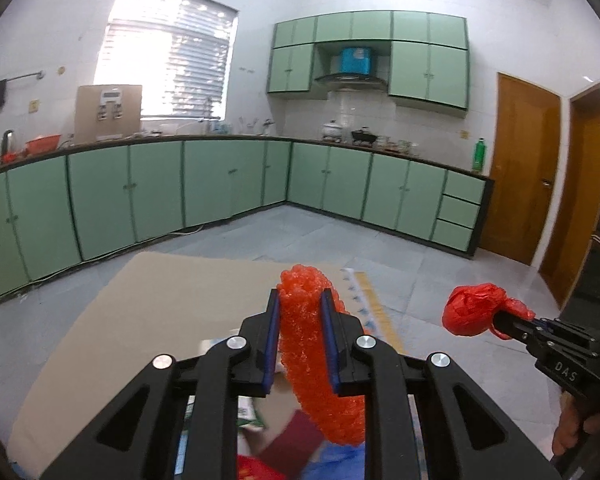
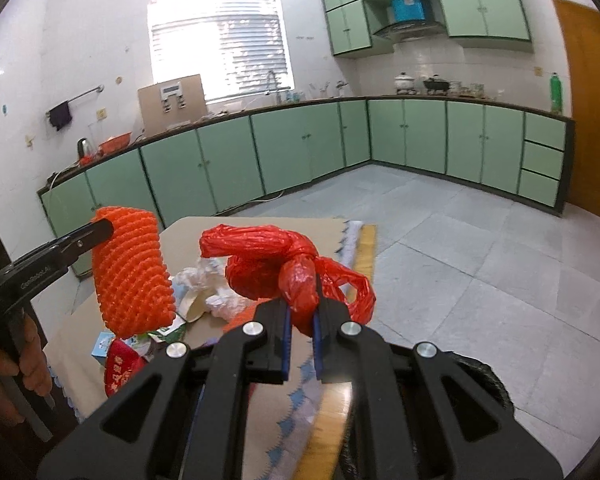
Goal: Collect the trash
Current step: 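Drop the red bag into the bin with the right tool while the left lifts the net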
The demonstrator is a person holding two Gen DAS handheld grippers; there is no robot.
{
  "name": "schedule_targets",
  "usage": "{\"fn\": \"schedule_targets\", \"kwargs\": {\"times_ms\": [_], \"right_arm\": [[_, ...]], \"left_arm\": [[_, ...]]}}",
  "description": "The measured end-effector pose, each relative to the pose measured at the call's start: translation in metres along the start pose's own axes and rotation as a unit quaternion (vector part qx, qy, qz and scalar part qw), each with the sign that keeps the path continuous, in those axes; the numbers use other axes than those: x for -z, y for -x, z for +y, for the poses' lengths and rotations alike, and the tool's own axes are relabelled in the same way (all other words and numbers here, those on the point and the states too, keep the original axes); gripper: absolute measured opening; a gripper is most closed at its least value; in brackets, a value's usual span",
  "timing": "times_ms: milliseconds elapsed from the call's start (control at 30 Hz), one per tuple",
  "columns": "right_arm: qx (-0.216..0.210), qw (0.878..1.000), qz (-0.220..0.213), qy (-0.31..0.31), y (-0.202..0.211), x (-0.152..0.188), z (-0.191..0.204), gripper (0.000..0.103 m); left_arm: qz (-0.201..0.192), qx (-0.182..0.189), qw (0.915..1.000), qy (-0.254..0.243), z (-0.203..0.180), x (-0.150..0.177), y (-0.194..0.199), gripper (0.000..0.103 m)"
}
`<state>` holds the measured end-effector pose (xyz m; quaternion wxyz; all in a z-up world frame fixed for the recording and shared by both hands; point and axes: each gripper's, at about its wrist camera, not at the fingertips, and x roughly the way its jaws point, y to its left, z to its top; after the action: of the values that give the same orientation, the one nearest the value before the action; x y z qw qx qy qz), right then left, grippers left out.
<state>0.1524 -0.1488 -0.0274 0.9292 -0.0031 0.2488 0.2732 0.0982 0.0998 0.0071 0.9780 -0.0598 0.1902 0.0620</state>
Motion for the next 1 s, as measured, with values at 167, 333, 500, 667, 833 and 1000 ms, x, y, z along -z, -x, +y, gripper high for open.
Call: {"fn": "schedule_targets", "kwargs": {"times_ms": [167, 333, 500, 667, 833, 1000], "right_arm": [[0.035, 0.999, -0.003, -0.014, 0.018, 0.007, -0.029, 0.007], [0.08, 0.996, 0.008, -0.04, 0.03, 0.024, -0.067, 0.007], [0.114, 0.991, 0.021, -0.065, 0.031, 0.044, -0.102, 0.007], [0.138, 0.986, 0.038, -0.09, 0.024, 0.066, -0.134, 0.007], [0.152, 0.98, 0.06, -0.113, 0.009, 0.09, -0.162, 0.007], [0.16, 0.975, 0.086, -0.125, -0.011, 0.109, -0.185, 0.01]], "left_arm": [[0.01, 0.043, 0.999, -0.01, -0.037, 0.002, -0.014, 0.02], [0.031, 0.087, 0.9955, -0.02, -0.079, 0.014, -0.035, 0.02], [0.051, 0.119, 0.991, -0.035, -0.121, 0.026, -0.057, 0.02], [0.068, 0.14, 0.9867, -0.045, -0.157, 0.037, -0.084, 0.02], [0.093, 0.155, 0.9819, -0.057, -0.187, 0.053, -0.111, 0.02], [0.131, 0.154, 0.9771, -0.067, -0.205, 0.071, -0.146, 0.02]]}}
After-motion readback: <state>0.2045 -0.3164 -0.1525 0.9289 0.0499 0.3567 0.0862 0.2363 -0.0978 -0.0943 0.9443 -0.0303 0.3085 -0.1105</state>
